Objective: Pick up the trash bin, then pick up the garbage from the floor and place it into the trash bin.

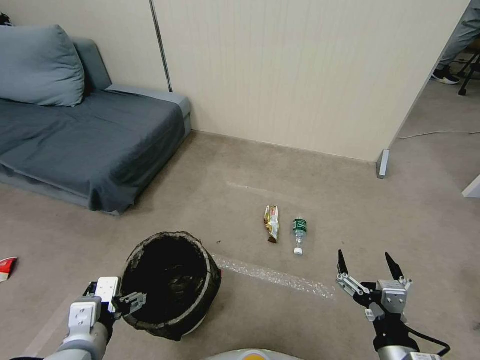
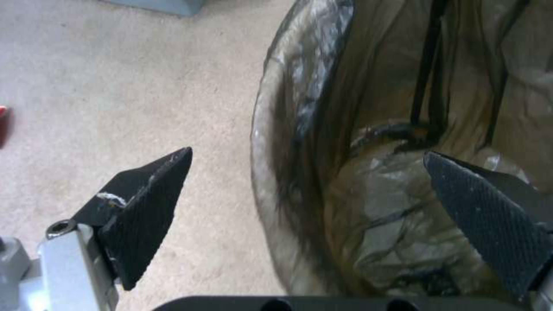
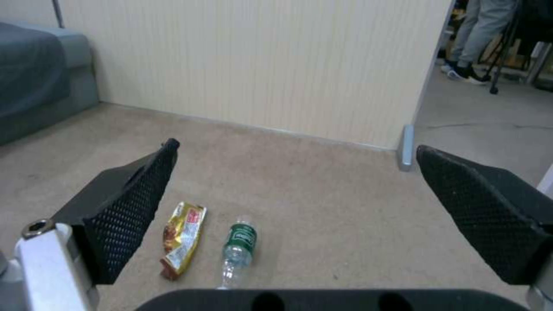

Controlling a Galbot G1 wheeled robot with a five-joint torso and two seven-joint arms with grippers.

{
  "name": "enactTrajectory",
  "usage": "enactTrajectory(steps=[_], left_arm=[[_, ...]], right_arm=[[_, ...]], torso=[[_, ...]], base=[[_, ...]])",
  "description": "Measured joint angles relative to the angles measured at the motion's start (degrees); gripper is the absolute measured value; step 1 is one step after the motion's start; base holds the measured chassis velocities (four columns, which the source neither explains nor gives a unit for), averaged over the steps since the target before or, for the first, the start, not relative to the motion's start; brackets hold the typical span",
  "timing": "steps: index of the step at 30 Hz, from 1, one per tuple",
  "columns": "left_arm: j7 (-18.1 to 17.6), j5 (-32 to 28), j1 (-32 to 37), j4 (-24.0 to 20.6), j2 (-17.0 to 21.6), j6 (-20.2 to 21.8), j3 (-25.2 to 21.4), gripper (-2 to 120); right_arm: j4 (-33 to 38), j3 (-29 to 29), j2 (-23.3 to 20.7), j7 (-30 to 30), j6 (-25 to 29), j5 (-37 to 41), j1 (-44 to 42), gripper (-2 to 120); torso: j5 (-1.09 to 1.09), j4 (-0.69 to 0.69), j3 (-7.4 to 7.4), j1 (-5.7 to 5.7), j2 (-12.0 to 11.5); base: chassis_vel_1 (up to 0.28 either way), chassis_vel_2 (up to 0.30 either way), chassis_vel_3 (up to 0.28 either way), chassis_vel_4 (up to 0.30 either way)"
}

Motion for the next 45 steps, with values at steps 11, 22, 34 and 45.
enactTrajectory(steps=[11, 22, 34, 45], left_arm=[[-4.00, -5.64, -4.15, 3.84, 0.23, 0.17, 0.64, 100], [-6.21, -4.88, -4.08, 5.44, -0.02, 0.10, 0.80, 91], [-6.01, -4.34, -3.95, 7.17, -0.08, 0.04, 0.89, 48], [-5.51, -4.64, -3.59, 7.30, -0.06, -0.03, 0.87, 10]], right_arm=[[-0.60, -0.52, -0.86, 0.00, 0.09, 0.01, -0.07, 100], [-1.09, -0.96, -0.79, -0.02, 0.06, 0.05, -0.02, 100], [-1.15, -0.96, -0.75, -0.10, 0.13, 0.05, -0.04, 100], [-1.01, -1.13, -0.64, -0.35, 0.51, -0.16, -0.21, 100]], torso=[[0.00, 0.00, 0.00, 0.00, 0.00], [0.00, 0.00, 0.00, 0.00, 0.00], [0.00, 0.00, 0.00, 0.00, 0.00], [-0.01, 0.00, 0.00, 0.00, 0.00]], base=[[0.000, 0.000, 0.000, 0.000], [0.000, 0.000, 0.000, 0.000], [0.000, 0.000, 0.000, 0.000], [0.000, 0.000, 0.000, 0.000]])
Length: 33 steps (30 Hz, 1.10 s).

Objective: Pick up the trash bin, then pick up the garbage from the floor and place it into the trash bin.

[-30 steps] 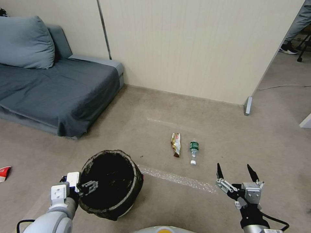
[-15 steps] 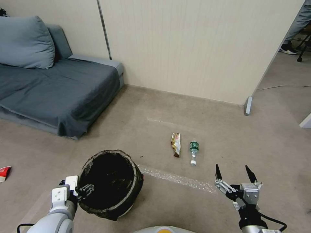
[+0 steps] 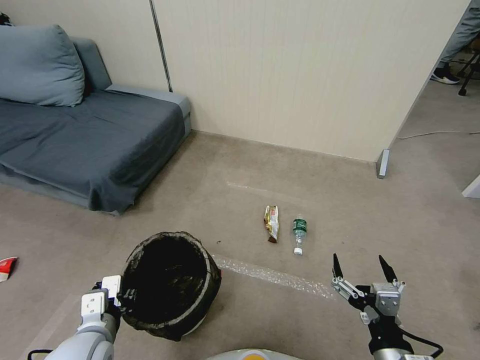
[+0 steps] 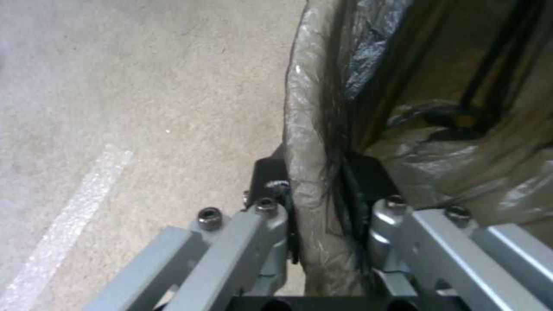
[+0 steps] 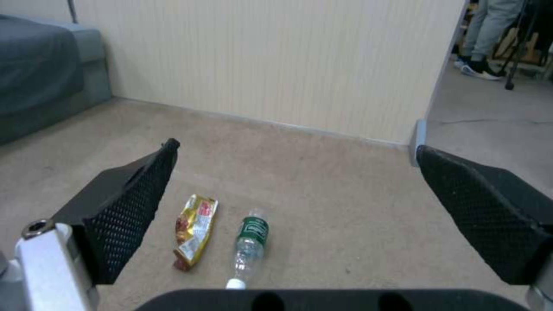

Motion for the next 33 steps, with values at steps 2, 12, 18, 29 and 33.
enactTrajectory(steps=[2, 12, 18, 29, 33], left_arm=[[0.07, -0.08, 0.09, 0.00, 0.00, -0.02, 0.00, 9], [0.10, -0.29, 0.06, -0.61, 0.02, -0.02, 0.09, 9], [0.40, -2.40, 1.30, -3.88, 0.08, -0.59, -0.26, 4], [1.18, -2.70, 6.10, -12.88, -0.54, -6.87, -0.26, 1], [1.14, -2.46, 7.42, -15.10, -1.17, -8.12, -0.11, 1]], right_arm=[[0.02, -0.06, 0.04, -0.01, 0.09, -0.09, -0.04, 100], [0.30, 0.02, -0.12, 0.07, 0.13, -0.10, -0.10, 100], [1.24, 0.75, -0.19, 0.62, -0.13, 0.69, 0.03, 100], [3.47, 1.82, -0.15, 0.77, -3.36, 2.19, 0.97, 100], [3.45, 1.86, -0.09, 0.77, -3.79, 2.20, 1.24, 100]], torso=[[0.01, 0.00, 0.00, 0.00, 0.00], [0.00, 0.01, 0.00, 0.00, 0.00], [0.01, 0.01, 0.00, 0.00, 0.00], [0.02, 0.00, 0.00, 0.00, 0.00], [0.01, 0.01, 0.00, 0.00, 0.01]], base=[[0.000, 0.000, 0.000, 0.000], [0.000, 0.000, 0.000, 0.000], [0.000, 0.000, 0.000, 0.000], [0.000, 0.000, 0.000, 0.000], [0.000, 0.000, 0.000, 0.000]])
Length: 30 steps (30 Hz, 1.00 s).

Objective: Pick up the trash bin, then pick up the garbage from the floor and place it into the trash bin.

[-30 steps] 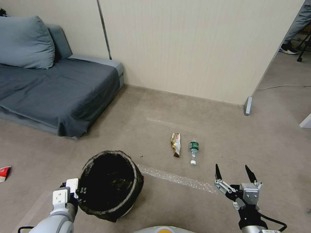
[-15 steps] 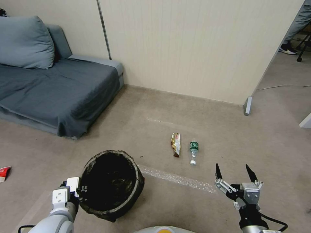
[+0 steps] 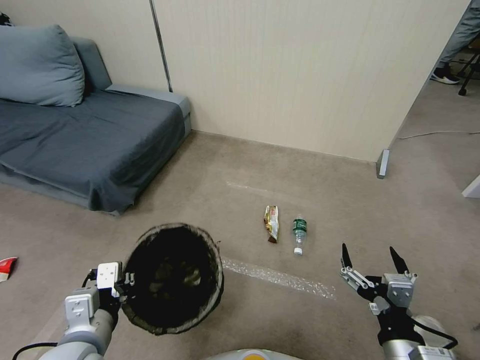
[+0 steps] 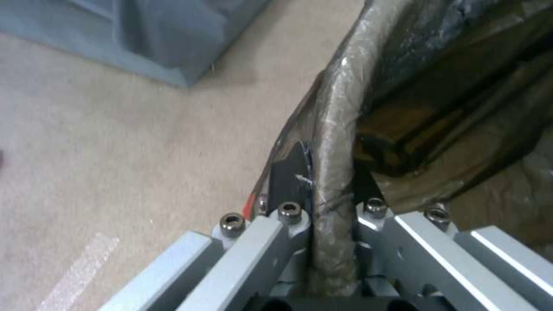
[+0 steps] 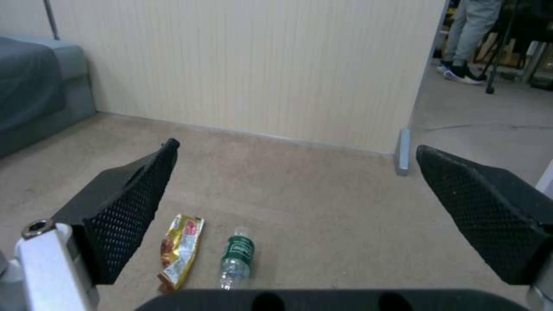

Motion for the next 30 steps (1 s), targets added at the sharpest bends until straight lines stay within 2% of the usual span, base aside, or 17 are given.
enactTrajectory(steps=[10, 23, 30], left_arm=[[0.01, 1.03, 1.27, -3.81, -0.32, -1.48, 0.77, 1], [0.02, 2.84, 1.23, -3.96, -0.25, -1.42, 1.60, 1], [0.30, 3.25, 1.10, -3.95, -0.25, -1.37, 1.77, 1]], right_arm=[[-0.80, -0.02, 0.27, -0.41, -0.44, -0.30, 0.78, 100], [-1.49, -0.08, 0.39, -0.83, -0.88, -0.26, 1.44, 100], [-1.79, -0.08, 0.37, -0.87, -1.04, -0.19, 1.67, 100]], torso=[[0.01, 0.00, 0.00, 0.00, 0.00], [0.00, 0.00, 0.00, 0.00, 0.00], [-0.01, -0.01, 0.00, 0.00, 0.00]], base=[[0.000, 0.000, 0.000, 0.000], [0.000, 0.000, 0.000, 0.000], [-0.080, 0.054, 0.071, -0.054]])
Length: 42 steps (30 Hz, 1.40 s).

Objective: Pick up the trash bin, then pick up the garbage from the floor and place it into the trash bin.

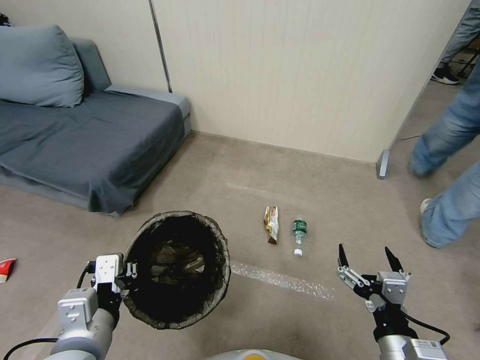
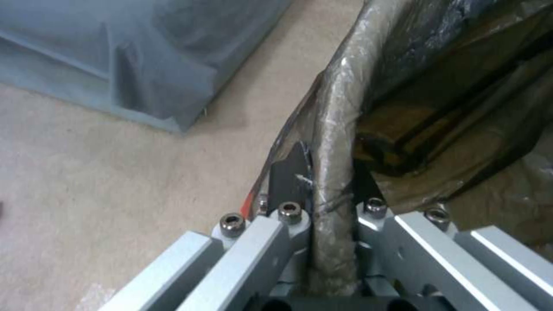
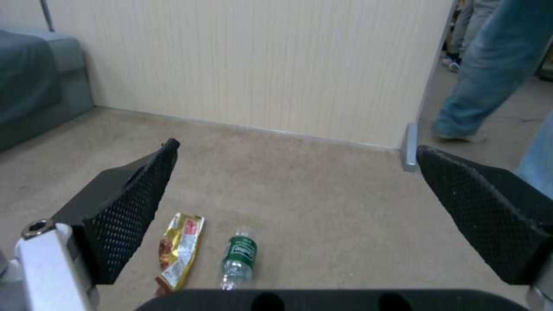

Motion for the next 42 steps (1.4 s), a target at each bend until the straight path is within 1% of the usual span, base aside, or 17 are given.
enactTrajectory(steps=[22, 25, 28, 29, 30, 32, 33, 36, 37, 38, 40, 42], left_arm=[[0.41, 0.28, 0.10, 0.08, 0.00, 0.03, 0.05, 1], [0.46, 0.18, 0.22, 0.09, 0.00, 0.04, 0.04, 1], [0.46, 0.04, 0.41, 0.11, 0.08, 0.10, -0.01, 1], [0.46, -0.05, 0.47, 0.12, 0.15, 0.16, -0.02, 1], [0.46, -0.05, 0.47, 0.12, 0.15, 0.16, -0.02, 1], [0.42, -0.13, 0.45, 0.12, 0.31, 0.31, -0.04, 1], [0.42, -0.13, 0.45, 0.12, 0.31, 0.31, -0.04, 1], [0.13, -0.38, 0.30, 0.14, 0.60, 0.83, -0.15, 1], [0.07, -0.43, 0.30, 0.14, 0.67, 0.93, -0.17, 1], [0.07, -0.43, 0.30, 0.14, 0.67, 0.93, -0.17, 1], [-0.09, -0.50, 0.29, 0.16, 0.83, 1.19, -0.20, 1], [-0.11, -0.51, 0.28, 0.16, 0.88, 1.25, -0.20, 1]], right_arm=[[-0.67, -0.23, -0.06, -0.16, 0.38, 0.03, 0.07, 100], [-1.33, -0.27, -0.39, -0.23, -0.76, 0.84, 0.91, 100], [-2.51, 0.06, -1.66, -0.01, -4.64, 2.93, 3.71, 100], [-3.19, 0.34, -2.32, 0.16, -7.87, 4.41, 5.66, 100], [-3.19, 0.34, -2.32, 0.16, -7.87, 4.41, 5.66, 100], [-4.15, 0.58, -3.07, 0.39, -12.54, 6.88, 8.69, 100], [-4.15, 0.58, -3.07, 0.39, -12.54, 6.88, 8.69, 100], [-6.91, 0.73, -4.26, 0.72, -18.82, 9.84, 14.27, 100], [-7.84, 0.75, -4.68, 0.80, -19.97, 10.47, 15.66, 100], [-7.84, 0.75, -4.68, 0.80, -19.97, 10.47, 15.66, 100], [-9.84, 0.55, -6.31, 1.81, -22.78, 12.85, 18.87, 100], [-10.43, 0.47, -6.76, 2.14, -23.45, 13.55, 19.70, 100]], torso=[[0.01, 0.00, 0.00, 0.00, 0.00], [0.01, 0.00, 0.00, 0.00, 0.00], [0.01, 0.01, 0.00, 0.00, 0.00], [0.01, 0.01, 0.00, 0.00, 0.00], [0.01, 0.01, 0.00, 0.00, 0.00], [0.01, 0.01, 0.00, 0.00, 0.00], [0.01, 0.01, 0.00, 0.00, 0.00], [0.01, 0.01, 0.00, 0.00, 0.00], [0.02, 0.01, 0.00, 0.00, 0.00], [0.02, 0.01, 0.00, 0.00, 0.00], [0.01, -0.01, 0.00, 0.00, 0.00], [0.01, 0.00, 0.00, 0.00, 0.00]], base=[[-0.087, 0.094, 0.093, -0.094], [-0.048, 0.065, 0.032, -0.046], [0.000, 0.000, 0.000, 0.000], [0.000, 0.000, 0.000, 0.000], [0.000, 0.000, 0.000, 0.000], [0.000, 0.000, 0.000, 0.000], [0.000, 0.000, 0.000, 0.000], [0.000, 0.000, 0.000, 0.000], [0.000, 0.000, 0.000, 0.000], [0.000, 0.000, 0.000, 0.000], [0.000, 0.000, 0.000, 0.000], [0.000, 0.000, 0.000, 0.000]])
